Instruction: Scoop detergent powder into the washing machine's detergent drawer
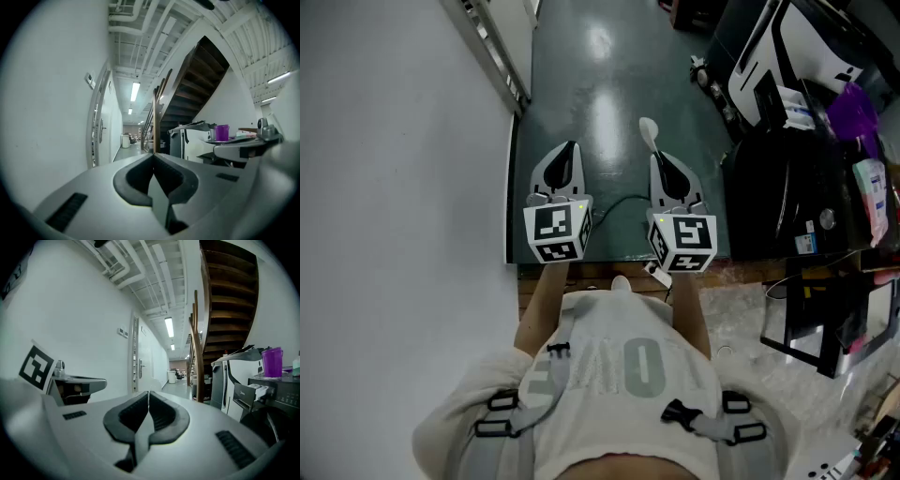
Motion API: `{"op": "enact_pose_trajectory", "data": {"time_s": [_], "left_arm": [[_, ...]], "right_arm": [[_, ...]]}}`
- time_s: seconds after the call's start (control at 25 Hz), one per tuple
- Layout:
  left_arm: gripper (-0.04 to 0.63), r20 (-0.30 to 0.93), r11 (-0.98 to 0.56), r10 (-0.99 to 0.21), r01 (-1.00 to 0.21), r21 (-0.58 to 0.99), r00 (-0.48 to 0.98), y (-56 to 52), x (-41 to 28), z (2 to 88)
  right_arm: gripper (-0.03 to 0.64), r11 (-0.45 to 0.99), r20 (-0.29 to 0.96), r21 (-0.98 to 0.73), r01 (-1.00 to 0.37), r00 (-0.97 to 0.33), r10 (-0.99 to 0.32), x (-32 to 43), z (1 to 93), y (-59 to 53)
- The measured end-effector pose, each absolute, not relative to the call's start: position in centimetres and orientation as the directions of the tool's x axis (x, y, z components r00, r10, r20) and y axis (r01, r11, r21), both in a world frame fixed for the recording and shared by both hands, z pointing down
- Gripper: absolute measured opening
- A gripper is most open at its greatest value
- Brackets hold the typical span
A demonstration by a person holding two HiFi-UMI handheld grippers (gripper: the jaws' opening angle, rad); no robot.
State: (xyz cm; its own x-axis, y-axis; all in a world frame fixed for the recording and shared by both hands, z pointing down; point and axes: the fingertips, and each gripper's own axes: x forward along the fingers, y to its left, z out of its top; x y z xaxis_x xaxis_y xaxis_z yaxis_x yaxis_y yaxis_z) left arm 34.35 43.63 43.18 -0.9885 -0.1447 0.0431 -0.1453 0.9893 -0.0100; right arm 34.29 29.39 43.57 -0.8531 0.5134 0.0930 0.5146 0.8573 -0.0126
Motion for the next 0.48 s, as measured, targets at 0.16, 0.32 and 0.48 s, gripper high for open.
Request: {"op": "enact_pose_trajectory", "data": {"time_s": [0.16, 0.32, 0.48], "left_arm": [[0.020, 0.046, 0.990, -0.142, -0.143, -0.013, -0.989, 43.2, 34.1, 43.3], [0.020, 0.047, 0.990, -0.141, -0.141, -0.011, -0.989, 42.7, 34.0, 43.5], [0.020, 0.021, 0.991, -0.131, -0.132, -0.009, -0.991, 42.8, 34.7, 43.2]], "right_arm": [[0.009, 0.856, 0.097, -0.016, 0.517, -0.851, 0.515, 34.0, 43.7, 28.9], [0.009, 0.854, 0.100, -0.017, 0.520, -0.849, 0.519, 33.8, 44.1, 28.2], [0.009, 0.855, 0.105, -0.010, 0.519, -0.850, 0.517, 33.9, 45.0, 27.7]]}}
